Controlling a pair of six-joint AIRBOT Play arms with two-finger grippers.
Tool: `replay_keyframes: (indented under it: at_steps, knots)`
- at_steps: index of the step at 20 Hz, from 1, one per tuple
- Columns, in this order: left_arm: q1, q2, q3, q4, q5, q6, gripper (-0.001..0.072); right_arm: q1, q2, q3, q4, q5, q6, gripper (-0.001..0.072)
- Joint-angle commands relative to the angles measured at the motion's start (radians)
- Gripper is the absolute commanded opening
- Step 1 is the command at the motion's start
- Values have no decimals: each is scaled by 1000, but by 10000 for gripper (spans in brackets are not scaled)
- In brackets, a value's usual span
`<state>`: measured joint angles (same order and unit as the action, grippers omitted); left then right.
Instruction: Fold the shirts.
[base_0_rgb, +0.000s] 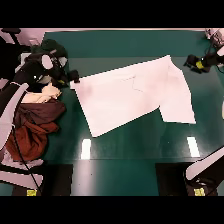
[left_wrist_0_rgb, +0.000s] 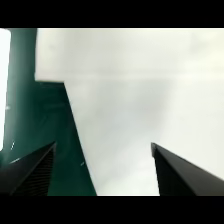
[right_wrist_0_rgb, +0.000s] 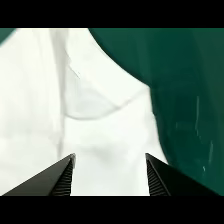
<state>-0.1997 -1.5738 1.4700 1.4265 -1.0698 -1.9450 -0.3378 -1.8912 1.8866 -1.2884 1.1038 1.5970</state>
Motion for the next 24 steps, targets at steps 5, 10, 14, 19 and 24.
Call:
replay_keyframes:
  at_steps: [5, 10, 14, 19, 24]
  knots:
    - [-107, 27, -198, -263, -150, 253, 705, -174, 119, -241, 81, 142, -161, 519]
    - [-108, 93, -346, -323, -188, 304, 704, -287, 121, -307, 208, 211, -198, 520]
    - [-107, 257, -550, -344, -113, 303, 704, -312, 121, -358, 249, 232, -228, 520]
    - [-107, 300, -725, -608, 96, 370, 703, -251, 121, -366, 244, 235, -256, 520]
    - [-107, 300, -769, -645, 159, 383, 434, -230, 121, -365, 187, 258, -270, 520]
